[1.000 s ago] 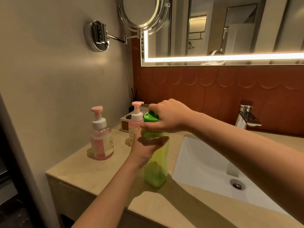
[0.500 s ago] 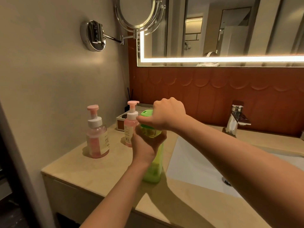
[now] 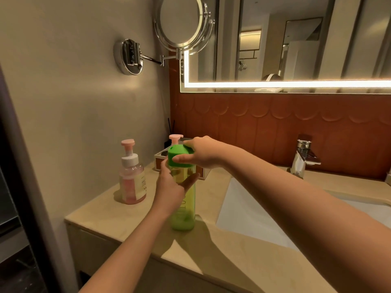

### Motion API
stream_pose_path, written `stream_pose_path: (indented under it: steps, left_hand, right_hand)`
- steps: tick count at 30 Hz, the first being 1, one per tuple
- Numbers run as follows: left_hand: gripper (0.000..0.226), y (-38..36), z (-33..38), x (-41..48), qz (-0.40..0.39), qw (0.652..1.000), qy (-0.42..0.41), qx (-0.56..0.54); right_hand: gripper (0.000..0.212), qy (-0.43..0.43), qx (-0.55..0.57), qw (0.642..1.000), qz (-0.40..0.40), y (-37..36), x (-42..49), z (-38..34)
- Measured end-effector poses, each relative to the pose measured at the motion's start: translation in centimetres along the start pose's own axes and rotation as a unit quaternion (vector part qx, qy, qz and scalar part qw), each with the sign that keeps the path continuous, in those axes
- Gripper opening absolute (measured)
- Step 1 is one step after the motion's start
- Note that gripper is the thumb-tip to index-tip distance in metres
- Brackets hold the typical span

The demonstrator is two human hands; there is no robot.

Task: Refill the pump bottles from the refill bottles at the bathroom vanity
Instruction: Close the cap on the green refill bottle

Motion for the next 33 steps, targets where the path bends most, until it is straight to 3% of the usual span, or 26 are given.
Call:
stream_pose_path:
  steps: [9,17,22,24,28,33]
  left_hand:
    - [0.060,2.3,-2.7,4.5,0.014,0.995,0.010,0.096]
    - [0.078,2.5,-4.8,7.4,0.028,0.981,0.058,0.180]
    - [0.086,2.7,-4.9,8.2,0.039,0.981,0.078,0.173]
    - [0.093,2.8,-4.8,7.9,0.044,0.979,0.090,0.176]
    - [0.096,2.8,-3.7,6.4,0.055,0.981,0.077,0.168]
    - [0.083,3.2,-0.8,2.9,0.075,0.982,-0.006,0.173]
  right_hand:
    - [0.043,0.030,0.040,0.997,0.063,-1.9,3.5,-2.0]
    - [0.062,-0.011,0.064,0.994,0.091,-4.3,6.5,-0.9]
    - [0.074,-0.035,0.099,0.988,0.110,-4.6,6.6,0.1]
    - [0.069,-0.030,0.085,0.990,0.109,-4.6,5.8,0.2]
    - [0.039,-0.010,0.035,0.991,0.128,-2.9,3.2,0.9]
    - [0.023,-0.042,0.026,0.994,0.093,-1.2,-1.6,3.0]
Point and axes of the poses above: each hand's wrist, its own x-axis towards the middle knuckle, its own y-axis out of the back of the hand, z = x × y, the point moved 10 cm from there along x, towards the middle knuckle, and after that the axes turned 11 degrees about z, right-handed, at the moved point
